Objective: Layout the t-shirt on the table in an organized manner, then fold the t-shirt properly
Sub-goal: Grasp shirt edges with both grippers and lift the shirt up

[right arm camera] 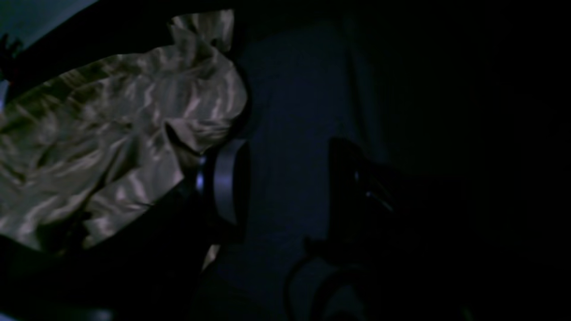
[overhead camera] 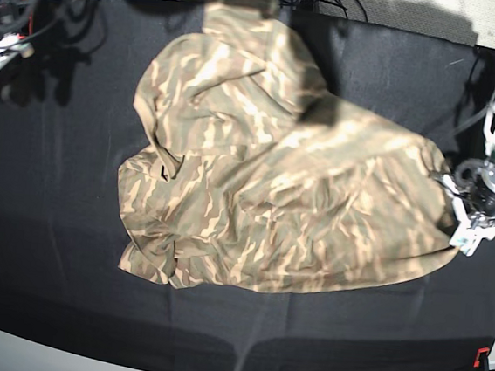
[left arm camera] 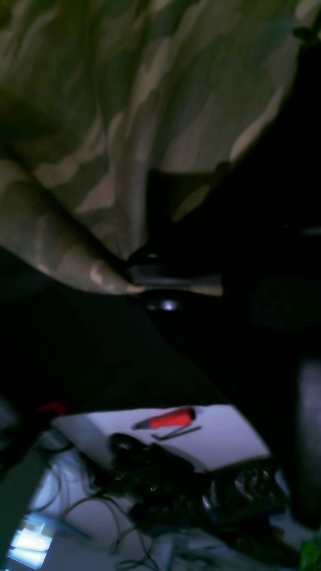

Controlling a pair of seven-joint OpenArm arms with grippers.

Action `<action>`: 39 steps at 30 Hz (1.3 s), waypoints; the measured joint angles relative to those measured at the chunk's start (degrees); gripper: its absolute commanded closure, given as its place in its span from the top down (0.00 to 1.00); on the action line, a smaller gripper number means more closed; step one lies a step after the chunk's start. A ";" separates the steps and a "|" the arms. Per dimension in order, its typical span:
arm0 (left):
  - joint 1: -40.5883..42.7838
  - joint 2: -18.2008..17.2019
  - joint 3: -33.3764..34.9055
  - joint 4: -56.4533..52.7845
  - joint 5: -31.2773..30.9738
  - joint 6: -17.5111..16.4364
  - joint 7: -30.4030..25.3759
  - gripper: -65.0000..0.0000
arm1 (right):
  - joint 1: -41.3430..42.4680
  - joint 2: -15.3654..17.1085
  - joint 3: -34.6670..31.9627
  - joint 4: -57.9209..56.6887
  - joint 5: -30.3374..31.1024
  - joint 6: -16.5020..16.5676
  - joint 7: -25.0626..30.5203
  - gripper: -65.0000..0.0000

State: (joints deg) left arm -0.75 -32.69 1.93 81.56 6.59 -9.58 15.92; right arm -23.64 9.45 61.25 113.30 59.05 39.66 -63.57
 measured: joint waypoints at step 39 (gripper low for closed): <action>-4.66 0.26 0.00 -11.72 -5.53 0.07 -2.40 0.00 | 43.82 1.97 -41.05 -55.17 -44.28 -1.25 23.39 0.26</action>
State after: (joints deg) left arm -5.41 -32.42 1.93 69.84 1.06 -9.52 13.52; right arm 20.18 11.42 20.21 58.13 14.76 38.41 -40.18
